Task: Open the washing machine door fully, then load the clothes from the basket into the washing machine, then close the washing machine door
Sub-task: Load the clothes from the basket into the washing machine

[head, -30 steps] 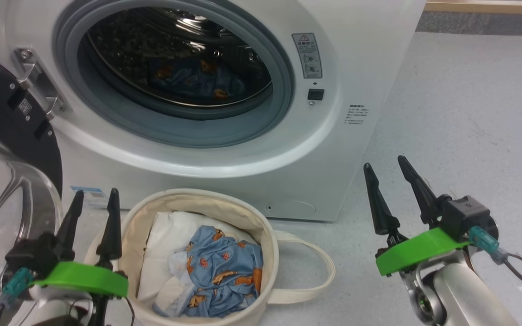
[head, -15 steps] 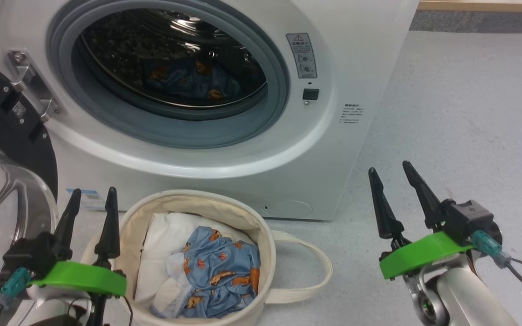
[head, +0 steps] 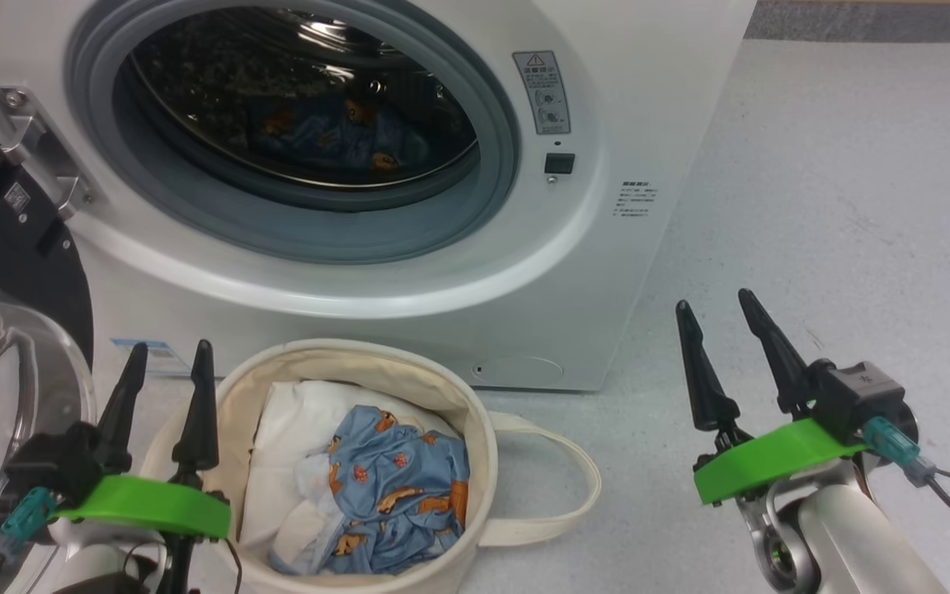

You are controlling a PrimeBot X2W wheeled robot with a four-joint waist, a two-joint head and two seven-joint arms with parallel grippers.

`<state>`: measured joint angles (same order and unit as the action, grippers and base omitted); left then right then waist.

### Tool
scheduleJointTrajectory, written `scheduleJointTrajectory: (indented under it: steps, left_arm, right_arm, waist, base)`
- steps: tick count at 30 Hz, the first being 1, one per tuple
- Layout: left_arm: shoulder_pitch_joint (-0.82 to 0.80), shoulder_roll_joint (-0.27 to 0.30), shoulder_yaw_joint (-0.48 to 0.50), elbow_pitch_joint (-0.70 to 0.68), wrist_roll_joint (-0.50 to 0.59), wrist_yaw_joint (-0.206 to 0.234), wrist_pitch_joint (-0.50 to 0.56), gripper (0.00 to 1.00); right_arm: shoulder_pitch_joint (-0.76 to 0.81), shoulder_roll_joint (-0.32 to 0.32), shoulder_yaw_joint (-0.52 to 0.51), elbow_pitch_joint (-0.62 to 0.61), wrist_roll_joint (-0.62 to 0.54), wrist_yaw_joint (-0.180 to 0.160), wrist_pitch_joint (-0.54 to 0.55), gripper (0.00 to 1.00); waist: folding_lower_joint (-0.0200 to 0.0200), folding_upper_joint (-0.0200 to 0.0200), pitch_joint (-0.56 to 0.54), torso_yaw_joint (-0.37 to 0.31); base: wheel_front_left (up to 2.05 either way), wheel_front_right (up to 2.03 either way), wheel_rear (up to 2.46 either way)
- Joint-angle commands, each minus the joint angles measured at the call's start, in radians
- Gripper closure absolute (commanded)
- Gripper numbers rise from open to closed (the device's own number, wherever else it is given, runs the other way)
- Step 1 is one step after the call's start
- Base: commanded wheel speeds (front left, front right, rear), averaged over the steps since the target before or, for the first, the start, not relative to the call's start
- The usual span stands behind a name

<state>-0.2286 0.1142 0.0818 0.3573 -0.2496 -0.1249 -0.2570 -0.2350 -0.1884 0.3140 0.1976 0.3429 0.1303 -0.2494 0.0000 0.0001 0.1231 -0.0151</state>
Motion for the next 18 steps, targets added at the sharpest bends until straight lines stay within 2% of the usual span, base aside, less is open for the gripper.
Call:
scheduleJointTrajectory:
  steps: [1,9,18]
  left_arm:
    - [-0.039,0.016,0.034,-0.036,-0.004,-0.006,-0.005,0.0]
    - [-0.055,0.01,-0.015,0.039,-0.02,-0.006,-0.005,0.0]
    - [-0.17,0.021,-0.098,0.302,-0.09,-0.006,-0.005,0.0]
  right_arm:
    - [-0.013,0.005,0.011,-0.036,-0.012,0.0,-0.012,0.0]
    - [-0.019,0.01,0.013,-0.047,-0.014,0.0,-0.012,0.0]
    - [-0.066,0.02,0.036,-0.071,-0.016,0.0,-0.012,0.0]
  waist:
    - [0.0,-0.0001,0.004,-0.001]
    - [0.0,-0.0001,0.033,-0.018]
    - [0.0,-0.0001,0.139,-0.06]
  base:
    - [0.0,0.0,0.0]
    - [0.0,0.0,0.0]
    - [0.0,0.0,0.0]
